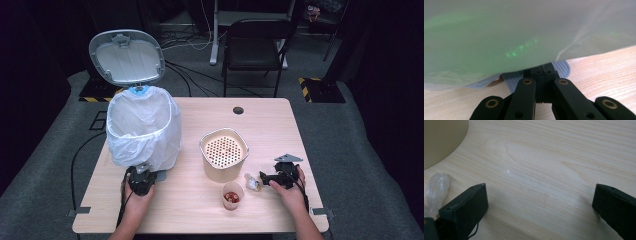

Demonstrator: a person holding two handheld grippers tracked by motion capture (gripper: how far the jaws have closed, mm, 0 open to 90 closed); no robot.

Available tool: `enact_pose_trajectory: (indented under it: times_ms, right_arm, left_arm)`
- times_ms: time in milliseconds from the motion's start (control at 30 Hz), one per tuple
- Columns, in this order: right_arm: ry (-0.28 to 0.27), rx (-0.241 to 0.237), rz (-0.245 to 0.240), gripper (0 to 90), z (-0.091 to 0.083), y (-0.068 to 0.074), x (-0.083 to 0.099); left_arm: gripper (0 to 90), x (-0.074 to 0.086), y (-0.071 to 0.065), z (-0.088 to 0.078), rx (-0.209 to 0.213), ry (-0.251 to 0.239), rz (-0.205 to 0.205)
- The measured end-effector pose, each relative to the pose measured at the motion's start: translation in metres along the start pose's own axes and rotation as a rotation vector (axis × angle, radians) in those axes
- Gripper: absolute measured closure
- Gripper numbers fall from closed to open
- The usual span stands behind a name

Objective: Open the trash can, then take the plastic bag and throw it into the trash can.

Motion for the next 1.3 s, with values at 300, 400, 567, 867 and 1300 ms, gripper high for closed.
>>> enact_pose_trajectory:
  times_ms: [300, 400, 567, 867, 1300]
  right_arm:
    - [0.012, 0.022, 0.017, 6.6, -0.002, 0.0, -0.001]
    - [0.007, 0.014, 0.045, 22.8, -0.008, -0.004, -0.004]
    - [0.023, -0.014, 0.089, 31.8, -0.015, -0.01, -0.005]
    - [0.007, -0.074, -0.008, 43.8, -0.034, 0.015, -0.014]
    - [-0.005, -0.17, -0.06, 46.7, -0.055, 0.047, -0.021]
  left_arm:
    - [90.0, 0.001, 0.008, 0.0, 0.033, 0.01, -0.062]
    - [90.0, 0.002, 0.011, -0.002, 0.047, 0.04, 0.001]
    - [90.0, 0.002, 0.013, -0.003, 0.007, 0.064, 0.041]
    - [90.0, 0.002, 0.013, -0.002, 0.006, 0.058, 0.053]
    - [90.0, 0.002, 0.013, -0.001, 0.009, 0.062, 0.036]
Point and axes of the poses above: each handheld gripper's, and its own axes: z roughly forward along the jaws, x roughly out of its underside, y roughly to its left, the point moved 6 cm from there along z, roughly forward along the jaws, and after that the axes turned 9 degrees about z, right-handed, at the moved point
